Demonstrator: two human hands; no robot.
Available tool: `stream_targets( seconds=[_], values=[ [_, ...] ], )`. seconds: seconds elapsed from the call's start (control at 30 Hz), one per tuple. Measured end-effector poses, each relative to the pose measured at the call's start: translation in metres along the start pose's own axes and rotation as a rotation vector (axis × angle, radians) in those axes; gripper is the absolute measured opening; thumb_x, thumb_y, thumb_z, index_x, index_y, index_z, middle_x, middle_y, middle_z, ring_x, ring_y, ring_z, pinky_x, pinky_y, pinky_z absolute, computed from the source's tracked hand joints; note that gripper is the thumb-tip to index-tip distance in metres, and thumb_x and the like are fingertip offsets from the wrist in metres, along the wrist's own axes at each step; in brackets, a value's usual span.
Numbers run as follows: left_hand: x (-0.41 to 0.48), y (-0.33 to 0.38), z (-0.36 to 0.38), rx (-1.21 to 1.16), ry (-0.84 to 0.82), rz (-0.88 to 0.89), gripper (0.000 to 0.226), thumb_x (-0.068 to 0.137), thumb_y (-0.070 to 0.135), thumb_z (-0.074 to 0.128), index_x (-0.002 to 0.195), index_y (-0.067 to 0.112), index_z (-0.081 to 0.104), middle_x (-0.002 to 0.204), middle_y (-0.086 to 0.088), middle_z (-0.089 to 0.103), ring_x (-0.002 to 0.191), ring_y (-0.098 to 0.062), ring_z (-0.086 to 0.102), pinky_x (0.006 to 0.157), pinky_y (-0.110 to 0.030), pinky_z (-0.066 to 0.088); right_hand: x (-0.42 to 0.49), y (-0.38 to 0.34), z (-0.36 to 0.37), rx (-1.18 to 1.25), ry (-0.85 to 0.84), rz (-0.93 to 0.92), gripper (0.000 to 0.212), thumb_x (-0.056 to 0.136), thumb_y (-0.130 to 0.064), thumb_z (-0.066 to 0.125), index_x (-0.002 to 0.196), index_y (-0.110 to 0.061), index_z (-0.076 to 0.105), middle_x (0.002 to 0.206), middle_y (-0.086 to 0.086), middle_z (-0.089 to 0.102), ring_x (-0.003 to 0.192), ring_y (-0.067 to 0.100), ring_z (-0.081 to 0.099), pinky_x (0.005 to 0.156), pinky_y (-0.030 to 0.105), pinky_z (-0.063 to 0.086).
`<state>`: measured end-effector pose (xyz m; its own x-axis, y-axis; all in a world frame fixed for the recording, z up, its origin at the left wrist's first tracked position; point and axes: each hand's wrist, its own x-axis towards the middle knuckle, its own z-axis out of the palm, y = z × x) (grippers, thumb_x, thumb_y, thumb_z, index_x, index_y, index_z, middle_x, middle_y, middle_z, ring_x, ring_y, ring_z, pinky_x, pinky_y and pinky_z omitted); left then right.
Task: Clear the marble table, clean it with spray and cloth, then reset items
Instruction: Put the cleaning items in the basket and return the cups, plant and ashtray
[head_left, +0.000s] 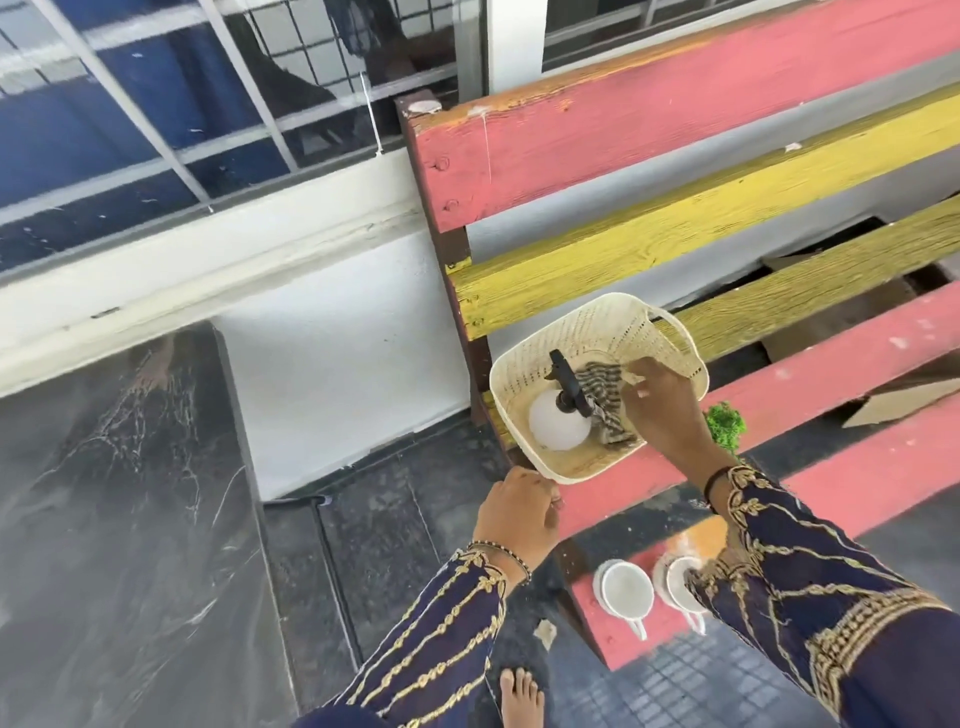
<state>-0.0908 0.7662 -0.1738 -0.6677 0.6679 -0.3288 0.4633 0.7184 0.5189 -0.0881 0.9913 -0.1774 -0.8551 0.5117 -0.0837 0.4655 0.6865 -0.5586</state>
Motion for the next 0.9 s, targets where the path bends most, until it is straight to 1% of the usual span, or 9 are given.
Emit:
stream_targets(
  seconds=[0.1,0.27,0.37,0.47,0.53,0.6,0.67,0.77,0.9],
  values=[
    [0.0,0.011,0.008,0.037,-0.064,0.026,0.024,0.092,0.017,0.048,0.106,0.016,0.067,0.116,-0.002,0.063,0.115,-0.019,0.053,0.096,-0.035,0.043,-0.02,0.005,-0.013,0.049,0.081,-0.089,0.025,0.094,0.001,0.06,0.117,0.005,0.067,0.114,0.019,0.073,0.098,0.031,0.072,0.086,0.034,0.057],
    [-0.004,0.029,0.035,0.054,-0.23,-0.032,0.025,0.094,0.018,0.045,0.114,0.016,0.06,0.12,-0.006,0.062,0.113,-0.025,0.059,0.094,-0.039,0.05,-0.067,0.026,-0.019,0.111,0.164,-0.093,0.017,0.083,0.008,0.07,0.098,0.001,0.073,0.091,0.014,0.076,0.072,0.018,0.068,0.068,0.003,0.044],
    [-0.009,0.036,0.057,0.08,-0.318,-0.083,0.029,0.096,0.024,0.045,0.123,0.018,0.053,0.122,-0.007,0.062,0.114,-0.029,0.059,0.092,-0.04,0.049,-0.099,0.054,-0.008,0.141,0.083,-0.027,0.018,0.079,0.009,0.071,0.095,0.0,0.072,0.084,0.013,0.075,0.07,0.026,0.071,0.065,0.014,0.05],
    [-0.013,0.038,0.082,0.159,-0.384,-0.118,0.038,0.097,0.033,0.045,0.132,0.017,0.044,0.126,-0.013,0.059,0.116,-0.035,0.058,0.092,-0.044,0.048,-0.131,0.087,0.013,0.092,-0.05,0.056,0.021,0.081,-0.006,0.078,0.1,-0.008,0.072,0.092,0.005,0.076,0.079,0.022,0.071,0.074,0.033,0.058],
    [-0.015,0.039,0.099,0.172,-0.401,-0.145,0.044,0.096,0.036,0.045,0.135,0.015,0.038,0.128,-0.017,0.057,0.116,-0.038,0.058,0.091,-0.045,0.049,-0.149,0.108,0.028,0.048,-0.162,0.106,0.042,0.079,-0.014,0.081,0.118,-0.01,0.067,0.113,0.007,0.072,0.103,0.026,0.066,0.088,0.036,0.052],
    [-0.016,0.039,0.115,0.165,-0.413,-0.167,0.048,0.096,0.036,0.046,0.138,0.015,0.034,0.129,-0.019,0.056,0.116,-0.039,0.058,0.091,-0.046,0.049,-0.164,0.124,0.042,-0.072,-0.282,0.152,0.065,0.076,-0.022,0.08,0.136,-0.018,0.055,0.139,0.005,0.059,0.129,0.026,0.047,0.102,0.038,0.037],
    [-0.015,0.037,0.128,0.137,-0.415,-0.175,0.05,0.096,0.034,0.047,0.14,0.015,0.031,0.129,-0.02,0.056,0.117,-0.04,0.058,0.091,-0.045,0.049,-0.174,0.134,0.052,-0.218,-0.387,0.175,0.077,0.074,-0.028,0.08,0.143,-0.026,0.046,0.153,-0.003,0.043,0.139,0.023,0.032,0.105,0.04,0.029],
    [-0.013,0.034,0.14,0.048,-0.387,-0.175,0.047,0.096,0.024,0.048,0.14,0.015,0.033,0.127,-0.023,0.057,0.116,-0.04,0.058,0.092,-0.045,0.048,-0.182,0.14,0.062,-0.242,-0.497,0.197,0.083,0.074,-0.019,0.079,0.147,-0.027,0.04,0.159,-0.003,0.029,0.143,0.029,0.028,0.109,0.049,0.034],
    [-0.015,0.029,0.139,-0.027,-0.339,-0.18,0.05,0.094,0.014,0.046,0.143,0.017,0.036,0.126,-0.025,0.056,0.117,-0.04,0.055,0.097,-0.042,0.045,-0.187,0.139,0.066,-0.189,-0.411,0.166,0.067,0.08,-0.001,0.069,0.14,-0.022,0.048,0.147,0.003,0.041,0.127,0.033,0.046,0.1,0.043,0.051]
  ],
)
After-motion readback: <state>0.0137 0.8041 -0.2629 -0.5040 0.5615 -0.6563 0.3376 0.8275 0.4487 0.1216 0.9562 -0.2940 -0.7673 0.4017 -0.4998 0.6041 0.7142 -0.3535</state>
